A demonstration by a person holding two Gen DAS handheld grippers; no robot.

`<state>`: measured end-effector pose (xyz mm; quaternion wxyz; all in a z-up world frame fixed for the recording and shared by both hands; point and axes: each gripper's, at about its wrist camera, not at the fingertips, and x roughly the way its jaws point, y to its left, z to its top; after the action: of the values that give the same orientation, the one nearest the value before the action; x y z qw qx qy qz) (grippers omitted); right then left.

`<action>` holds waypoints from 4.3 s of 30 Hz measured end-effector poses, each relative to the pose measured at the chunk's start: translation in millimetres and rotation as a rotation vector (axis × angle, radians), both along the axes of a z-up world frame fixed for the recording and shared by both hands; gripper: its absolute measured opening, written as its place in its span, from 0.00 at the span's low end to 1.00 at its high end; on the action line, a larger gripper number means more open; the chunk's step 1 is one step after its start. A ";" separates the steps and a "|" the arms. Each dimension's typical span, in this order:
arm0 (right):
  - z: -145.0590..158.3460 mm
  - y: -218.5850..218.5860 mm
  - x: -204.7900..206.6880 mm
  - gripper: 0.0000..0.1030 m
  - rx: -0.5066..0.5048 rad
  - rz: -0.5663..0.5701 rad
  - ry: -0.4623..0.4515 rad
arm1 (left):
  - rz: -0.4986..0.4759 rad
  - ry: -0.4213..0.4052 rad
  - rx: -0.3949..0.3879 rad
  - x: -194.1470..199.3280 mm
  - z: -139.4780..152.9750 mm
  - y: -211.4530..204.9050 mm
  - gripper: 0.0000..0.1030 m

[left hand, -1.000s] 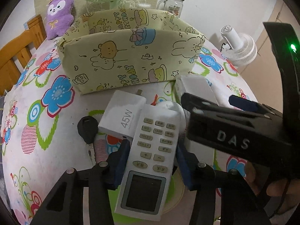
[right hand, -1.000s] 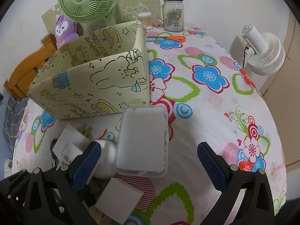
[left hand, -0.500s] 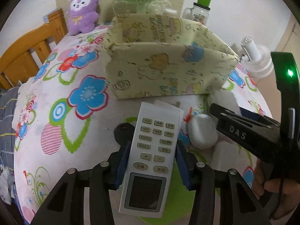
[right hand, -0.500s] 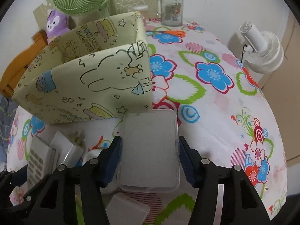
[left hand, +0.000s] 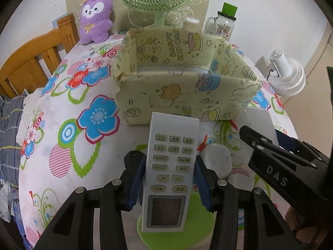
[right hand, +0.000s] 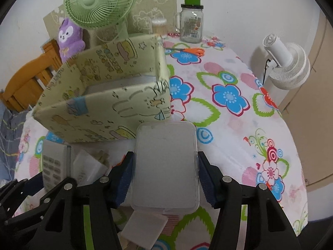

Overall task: Organize rigid objects
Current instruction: 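Grasp the white remote with left tool while right tool grasps the translucent white case, then carry remote and case over the fabric box, lower them in, open both tools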

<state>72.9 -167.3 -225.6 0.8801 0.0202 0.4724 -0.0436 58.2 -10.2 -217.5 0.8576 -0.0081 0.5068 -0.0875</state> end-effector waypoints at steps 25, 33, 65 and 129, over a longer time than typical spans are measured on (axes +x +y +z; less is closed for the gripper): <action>90.9 22.8 -20.0 0.59 0.051 0.071 -0.087 | 0.025 -0.084 -0.013 -11.7 74.0 -9.7 0.46; 122.3 27.0 -22.2 0.59 0.008 0.094 -0.109 | 0.030 -0.105 0.001 -11.9 102.5 -12.5 0.46; 189.9 22.9 -9.3 0.60 0.029 0.110 -0.203 | 0.050 -0.180 -0.002 11.3 158.4 -19.2 0.46; 38.2 26.9 155.7 0.61 0.050 0.093 -0.004 | 0.074 0.046 0.093 156.4 17.4 -13.7 0.66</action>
<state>228.6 -140.4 -187.3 0.8813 0.0206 0.4720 0.0091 214.6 -23.9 -200.2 0.8477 0.0110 0.5293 -0.0318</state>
